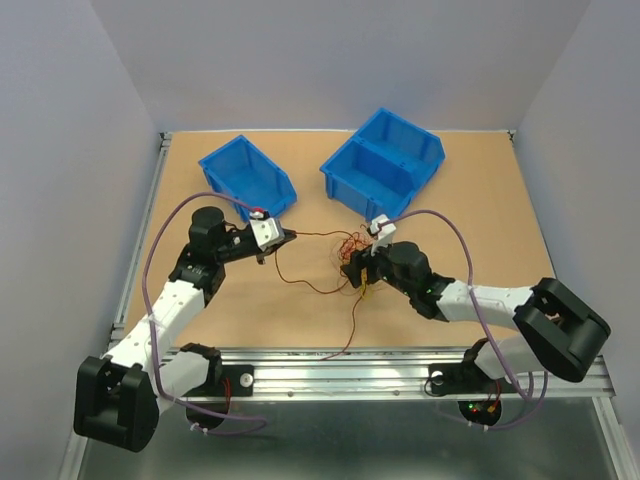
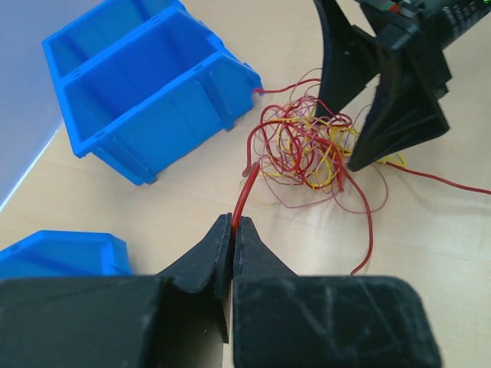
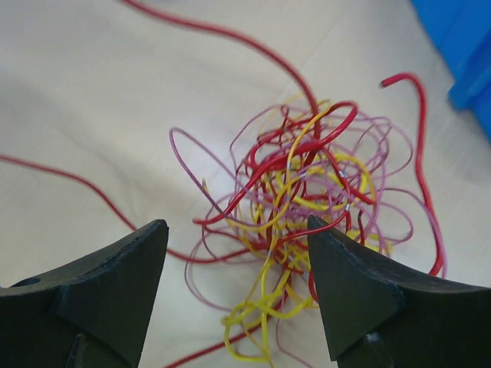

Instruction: Untangle the cables

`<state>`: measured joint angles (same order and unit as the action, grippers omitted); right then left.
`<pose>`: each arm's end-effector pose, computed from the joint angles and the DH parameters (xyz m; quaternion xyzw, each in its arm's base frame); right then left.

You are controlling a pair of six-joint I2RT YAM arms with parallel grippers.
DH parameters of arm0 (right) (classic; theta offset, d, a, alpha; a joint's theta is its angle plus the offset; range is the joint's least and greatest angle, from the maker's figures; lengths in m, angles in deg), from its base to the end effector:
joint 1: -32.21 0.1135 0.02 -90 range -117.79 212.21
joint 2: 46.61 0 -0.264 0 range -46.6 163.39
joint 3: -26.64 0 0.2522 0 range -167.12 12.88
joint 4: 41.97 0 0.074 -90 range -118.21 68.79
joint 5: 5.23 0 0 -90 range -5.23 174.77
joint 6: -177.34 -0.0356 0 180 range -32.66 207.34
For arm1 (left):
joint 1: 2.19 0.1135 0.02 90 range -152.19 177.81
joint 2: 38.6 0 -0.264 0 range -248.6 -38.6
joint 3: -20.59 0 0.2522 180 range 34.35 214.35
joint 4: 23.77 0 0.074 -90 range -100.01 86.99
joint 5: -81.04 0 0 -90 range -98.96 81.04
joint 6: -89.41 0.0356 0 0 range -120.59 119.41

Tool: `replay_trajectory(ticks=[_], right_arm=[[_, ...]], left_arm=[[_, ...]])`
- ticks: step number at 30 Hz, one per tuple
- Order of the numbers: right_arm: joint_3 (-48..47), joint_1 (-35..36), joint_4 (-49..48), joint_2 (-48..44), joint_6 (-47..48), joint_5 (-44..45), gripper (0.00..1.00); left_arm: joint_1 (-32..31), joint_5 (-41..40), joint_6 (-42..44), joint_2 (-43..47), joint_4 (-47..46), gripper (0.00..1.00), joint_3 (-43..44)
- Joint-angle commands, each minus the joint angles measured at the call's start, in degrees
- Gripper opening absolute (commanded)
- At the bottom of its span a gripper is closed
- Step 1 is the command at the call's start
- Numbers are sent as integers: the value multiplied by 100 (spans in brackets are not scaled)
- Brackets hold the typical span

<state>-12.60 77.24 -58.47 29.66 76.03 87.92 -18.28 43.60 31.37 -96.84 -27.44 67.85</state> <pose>0.1860 0.1835 0.1797 -0.2233 0.7907 0.2490 0.5128 0.2069 -0.0891 0.2778 0.5412 0.4958 -0.2474 0.6325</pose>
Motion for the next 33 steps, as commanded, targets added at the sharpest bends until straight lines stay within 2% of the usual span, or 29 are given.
replay_trajectory(ticks=[1,6,8,12,14,19,22,26,30,33], right_arm=[[-476,14,-1070,169,173,554,77],[-292,40,-920,-332,24,493,77],[-282,40,-657,-814,-47,353,76],[-423,49,-586,-1079,321,-191,76],[-650,40,-586,-800,576,-280,77],[-1134,49,-752,106,1526,-1167,77],[-1372,49,-1104,634,1728,-1186,77],[-1688,40,-1289,1214,1773,-765,75],[-1672,49,-1298,1478,1676,-588,67],[-1531,49,-1412,1680,1492,-623,57]], left_arm=[[-43,203,64,444,11,0,271],[-51,123,-50,568,179,0,395],[-51,167,-50,559,284,0,439],[-69,220,-68,506,302,0,456],[-69,220,-76,471,345,0,482],[-69,176,-59,489,574,0,649],[-69,150,-103,506,644,0,755],[-78,62,-68,559,899,0,1035],[-78,-209,-243,594,1101,0,1694],[-78,-430,-681,472,1110,0,2876]])
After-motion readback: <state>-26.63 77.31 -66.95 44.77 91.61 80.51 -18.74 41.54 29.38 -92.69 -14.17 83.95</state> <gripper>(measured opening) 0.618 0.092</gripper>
